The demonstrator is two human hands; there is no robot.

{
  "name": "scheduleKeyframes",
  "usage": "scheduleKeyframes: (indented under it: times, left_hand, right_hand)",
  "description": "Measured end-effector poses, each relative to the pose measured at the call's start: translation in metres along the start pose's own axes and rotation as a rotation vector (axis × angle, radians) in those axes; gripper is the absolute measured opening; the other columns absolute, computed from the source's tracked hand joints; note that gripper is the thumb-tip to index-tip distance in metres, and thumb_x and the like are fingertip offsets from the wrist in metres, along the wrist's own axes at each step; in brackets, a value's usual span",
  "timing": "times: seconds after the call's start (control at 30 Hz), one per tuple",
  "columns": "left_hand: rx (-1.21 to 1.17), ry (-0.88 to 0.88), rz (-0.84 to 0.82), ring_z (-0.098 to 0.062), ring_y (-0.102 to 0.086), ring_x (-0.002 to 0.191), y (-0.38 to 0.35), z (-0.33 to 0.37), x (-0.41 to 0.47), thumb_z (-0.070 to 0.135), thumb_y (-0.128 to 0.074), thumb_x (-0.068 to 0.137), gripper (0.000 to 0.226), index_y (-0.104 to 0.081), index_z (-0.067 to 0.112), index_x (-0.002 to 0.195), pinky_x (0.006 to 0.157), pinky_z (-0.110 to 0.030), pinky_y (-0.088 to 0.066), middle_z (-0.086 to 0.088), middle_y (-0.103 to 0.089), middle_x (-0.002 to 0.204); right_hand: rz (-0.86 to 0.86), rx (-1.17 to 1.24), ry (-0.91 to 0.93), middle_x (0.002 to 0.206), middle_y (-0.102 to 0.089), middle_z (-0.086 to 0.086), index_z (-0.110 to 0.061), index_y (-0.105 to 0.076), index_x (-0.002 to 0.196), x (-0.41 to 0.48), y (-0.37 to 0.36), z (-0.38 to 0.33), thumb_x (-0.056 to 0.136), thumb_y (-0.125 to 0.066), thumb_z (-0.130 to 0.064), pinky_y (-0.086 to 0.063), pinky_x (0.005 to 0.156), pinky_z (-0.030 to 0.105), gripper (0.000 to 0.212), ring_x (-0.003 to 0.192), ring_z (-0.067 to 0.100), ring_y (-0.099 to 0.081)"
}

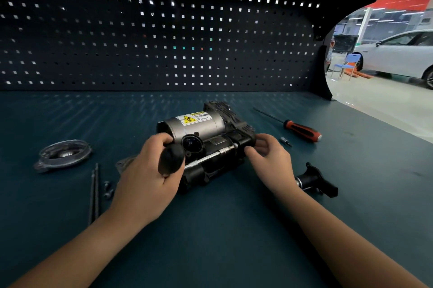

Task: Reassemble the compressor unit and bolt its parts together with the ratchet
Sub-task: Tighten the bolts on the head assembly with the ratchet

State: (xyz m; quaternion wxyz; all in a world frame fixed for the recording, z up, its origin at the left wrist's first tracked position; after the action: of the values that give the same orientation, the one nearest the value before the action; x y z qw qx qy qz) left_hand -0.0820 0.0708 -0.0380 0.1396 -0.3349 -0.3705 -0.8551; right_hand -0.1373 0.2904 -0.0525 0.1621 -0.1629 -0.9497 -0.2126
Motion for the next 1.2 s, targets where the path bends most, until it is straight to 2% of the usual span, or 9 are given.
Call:
scheduleKeyframes:
  times: [0.07,0.17,0.3,0.43,0.63,0.8,0.97,1.1,1.2]
  left_hand:
    - [0.104,-0.029,0.0,-0.018,-0.056,0.06,0.006,0.003,0.003,0.039,-0.039,0.089,0.032,-0.044,0.014,0.109,0.055,-0.035,-0.045,0.01,-0.052,0.069]
    - [0.145,-0.051,-0.034,-0.021,-0.054,0.053,0.007,0.007,0.003,0.032,-0.051,0.091,0.029,-0.046,0.008,0.108,0.052,-0.036,-0.045,0.009,-0.051,0.059]
    - [0.171,-0.102,-0.109,-0.008,-0.044,0.044,0.01,0.009,0.003,0.032,-0.052,0.092,0.028,-0.047,0.007,0.101,0.045,-0.023,-0.032,0.011,-0.05,0.056]
    - [0.235,-0.211,-0.139,-0.01,-0.046,0.038,0.011,0.007,0.005,0.044,-0.037,0.086,0.027,-0.039,0.017,0.091,0.04,-0.019,-0.03,0.008,-0.055,0.055]
    - [-0.293,0.382,-0.185,-0.01,-0.049,0.036,-0.003,0.002,0.005,0.053,-0.036,0.084,0.037,-0.04,0.016,0.081,0.046,-0.021,-0.04,0.003,-0.053,0.043]
    - [-0.532,0.599,-0.284,-0.009,-0.042,0.032,-0.005,0.004,0.001,0.048,-0.038,0.09,0.036,-0.042,0.013,0.082,0.034,-0.018,-0.032,0.002,-0.05,0.042]
    - [-0.977,1.029,-0.352,-0.008,-0.03,0.028,-0.003,0.005,0.002,0.048,-0.044,0.091,0.034,-0.042,0.015,0.086,0.029,-0.014,-0.025,-0.003,-0.045,0.046]
    - [-1.265,1.099,-0.36,-0.005,-0.025,0.024,0.002,0.013,0.004,0.029,-0.042,0.091,0.021,-0.04,0.014,0.077,0.028,-0.008,-0.021,-0.002,-0.04,0.045]
    - [-1.102,0.98,-0.398,-0.007,-0.024,0.027,0.003,0.019,0.003,0.021,-0.038,0.092,0.018,-0.038,0.014,0.077,0.029,-0.012,-0.021,-0.003,-0.042,0.046]
  right_hand:
    - [0.096,-0.089,0.034,0.086,-0.055,-0.009,-0.018,-0.056,0.092,-0.001,0.0,-0.003,0.086,-0.061,-0.027,-0.031,0.061,0.011,0.013,0.074,-0.005,-0.05]
    - [0.049,-0.124,0.009,0.057,-0.047,-0.005,-0.014,-0.047,0.058,-0.004,-0.006,-0.009,0.088,-0.058,-0.038,-0.03,0.047,0.016,0.04,0.05,0.002,-0.041]
    - [-0.208,0.211,-0.313,0.034,-0.041,-0.004,-0.006,-0.053,0.051,-0.014,-0.028,-0.021,0.088,-0.056,-0.047,-0.025,0.033,0.012,0.055,0.027,0.009,-0.036]
    - [-0.338,0.359,-0.48,0.031,-0.028,-0.006,-0.009,-0.05,0.056,-0.016,-0.04,-0.032,0.089,-0.058,-0.036,-0.018,0.034,0.012,0.043,0.026,0.008,-0.024]
    - [-0.353,0.434,-0.508,0.032,-0.027,-0.007,-0.011,-0.044,0.056,-0.018,-0.044,-0.034,0.091,-0.055,-0.03,-0.018,0.034,0.013,0.042,0.028,0.008,-0.024]
    - [-0.335,0.35,-0.427,0.032,-0.033,-0.006,-0.009,-0.047,0.054,-0.021,-0.042,-0.033,0.091,-0.054,-0.036,-0.023,0.032,0.013,0.046,0.027,0.008,-0.029]
    - [-0.385,0.356,-0.464,0.036,-0.047,-0.002,-0.007,-0.058,0.058,-0.022,-0.038,-0.033,0.094,-0.047,-0.04,-0.031,0.035,0.014,0.051,0.03,0.011,-0.043]
    - [-0.465,0.432,-0.516,0.045,-0.059,0.001,-0.003,-0.063,0.068,-0.024,-0.033,-0.036,0.095,-0.046,-0.035,-0.04,0.039,0.015,0.045,0.038,0.014,-0.057]
    - [-0.519,0.567,-0.597,0.057,-0.068,0.005,-0.002,-0.063,0.076,-0.025,-0.03,-0.038,0.094,-0.049,-0.032,-0.046,0.041,0.016,0.037,0.051,0.016,-0.067]
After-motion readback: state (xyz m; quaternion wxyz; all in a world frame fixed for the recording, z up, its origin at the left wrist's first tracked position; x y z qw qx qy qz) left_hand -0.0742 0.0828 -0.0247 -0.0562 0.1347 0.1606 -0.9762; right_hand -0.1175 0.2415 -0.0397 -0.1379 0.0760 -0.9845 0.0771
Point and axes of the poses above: each hand's wrist, its own x-axis towards the middle knuckle, its own y-axis out of the back of the hand, z = x × y, the point moved 2 cm from there along x, towards the middle knuckle
